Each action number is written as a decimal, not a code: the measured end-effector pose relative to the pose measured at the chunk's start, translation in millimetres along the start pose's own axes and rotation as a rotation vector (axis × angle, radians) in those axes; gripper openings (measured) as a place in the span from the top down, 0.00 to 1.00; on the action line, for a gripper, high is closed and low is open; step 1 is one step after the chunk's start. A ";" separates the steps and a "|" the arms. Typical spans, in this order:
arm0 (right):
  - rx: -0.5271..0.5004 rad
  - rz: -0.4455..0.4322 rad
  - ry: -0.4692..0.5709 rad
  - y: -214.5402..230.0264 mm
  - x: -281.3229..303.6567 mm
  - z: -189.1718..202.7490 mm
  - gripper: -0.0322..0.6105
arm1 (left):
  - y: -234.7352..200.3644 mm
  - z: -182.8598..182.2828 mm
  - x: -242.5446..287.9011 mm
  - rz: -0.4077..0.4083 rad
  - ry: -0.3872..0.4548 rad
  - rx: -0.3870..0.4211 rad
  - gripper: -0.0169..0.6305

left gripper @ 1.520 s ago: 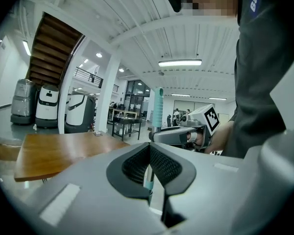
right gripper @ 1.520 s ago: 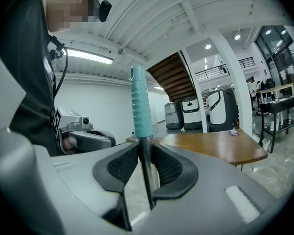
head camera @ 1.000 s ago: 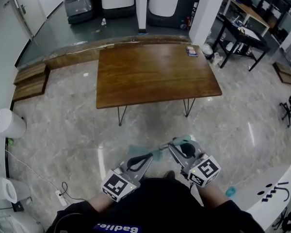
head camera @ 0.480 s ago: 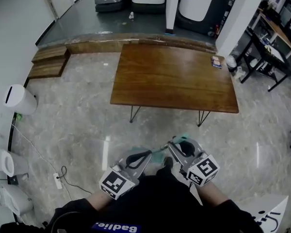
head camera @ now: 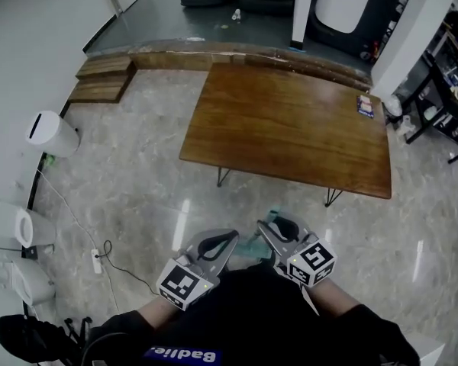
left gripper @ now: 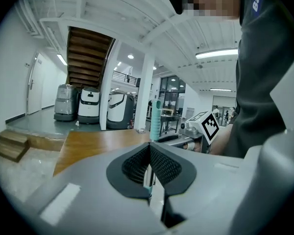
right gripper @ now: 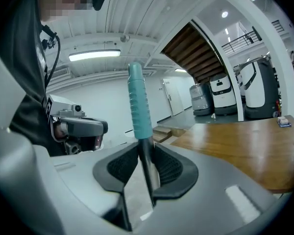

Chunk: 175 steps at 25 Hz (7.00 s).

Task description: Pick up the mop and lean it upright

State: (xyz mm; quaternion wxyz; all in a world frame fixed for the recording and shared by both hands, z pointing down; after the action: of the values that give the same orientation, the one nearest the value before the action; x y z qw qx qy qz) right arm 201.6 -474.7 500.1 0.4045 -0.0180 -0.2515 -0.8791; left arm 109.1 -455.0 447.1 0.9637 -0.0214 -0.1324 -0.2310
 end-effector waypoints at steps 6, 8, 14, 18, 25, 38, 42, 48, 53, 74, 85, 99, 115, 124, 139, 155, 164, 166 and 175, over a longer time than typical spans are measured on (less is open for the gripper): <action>0.001 -0.041 -0.068 40.4 4.7 14.0 0.78 | -7.4 -0.3 14.4 -0.095 -0.032 -0.026 0.95; 0.014 -0.041 -0.084 52.4 5.2 19.5 0.77 | -5.4 -1.2 18.5 -0.110 -0.041 -0.030 0.95; 0.018 -0.024 -0.124 87.8 12.8 27.5 0.77 | -9.1 2.9 22.9 -0.166 -0.063 -0.041 0.95; 0.010 -0.008 -0.154 111.8 21.5 32.1 0.77 | -14.2 3.3 21.2 -0.199 -0.075 -0.049 0.95; 0.026 0.040 -0.212 148.9 37.0 54.2 0.77 | -22.6 6.7 10.8 -0.263 -0.087 -0.060 0.95; 0.062 0.115 -0.175 193.9 53.0 46.5 0.77 | -30.3 2.8 0.0 -0.282 -0.097 -0.077 0.95; 0.073 0.130 -0.166 202.1 59.5 43.4 0.78 | -30.1 7.5 -3.3 -0.278 -0.100 -0.078 0.95; 0.067 0.150 -0.162 215.3 69.3 35.3 0.78 | -29.2 6.3 -6.2 -0.274 -0.107 -0.081 0.95; 0.081 0.172 -0.150 228.8 75.9 29.6 0.78 | -29.7 7.0 -9.3 -0.275 -0.114 -0.087 0.95; 0.212 0.248 -0.084 263.1 88.1 18.8 0.76 | -33.4 15.6 -15.4 -0.284 -0.123 -0.121 0.95; 0.213 0.244 -0.107 260.9 93.7 24.2 0.67 | -32.5 18.1 -14.1 -0.280 -0.129 -0.129 0.95; 0.206 0.297 -0.125 269.9 86.0 32.5 0.53 | -26.9 23.0 -15.3 -0.272 -0.132 -0.122 0.95; 0.254 0.401 -0.163 297.8 62.3 55.5 0.37 | -23.4 30.1 -8.5 -0.238 -0.144 -0.131 0.95; 0.279 0.426 -0.157 307.2 46.0 62.2 0.34 | -20.9 24.5 3.3 -0.212 -0.152 -0.138 0.95; 0.301 0.433 -0.121 267.8 8.2 70.4 0.34 | -4.1 16.9 14.9 -0.115 -0.113 -0.111 0.95; 0.219 0.472 0.032 182.4 -20.1 56.2 0.73 | -1.9 14.3 -19.4 -0.011 -0.027 -0.058 0.95; 0.203 0.553 0.118 108.6 -29.4 59.6 0.94 | -4.2 15.9 -63.1 0.098 0.030 -0.014 0.95; 0.200 0.573 0.131 91.4 -33.8 61.6 0.94 | -3.6 17.7 -73.7 0.127 0.046 -0.015 0.95; 0.174 0.643 0.193 14.7 -52.7 70.4 0.95 | 4.2 27.3 -104.4 0.249 0.107 -0.027 0.95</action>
State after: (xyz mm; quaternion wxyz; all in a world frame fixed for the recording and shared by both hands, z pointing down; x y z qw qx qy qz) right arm 235.5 -413.6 555.5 0.6826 0.0215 -0.2676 -0.6797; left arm 14.7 -402.5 445.9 0.9902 -0.0381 -0.0742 -0.1120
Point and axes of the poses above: the fingertips, and each gripper's own axes: x forward along the fingers, y to its right, z out of its underside, the point moved 2 cm from there along -x, backward along the fingers, and after that the axes turned 9 degrees about x, right-handed, at the moved point
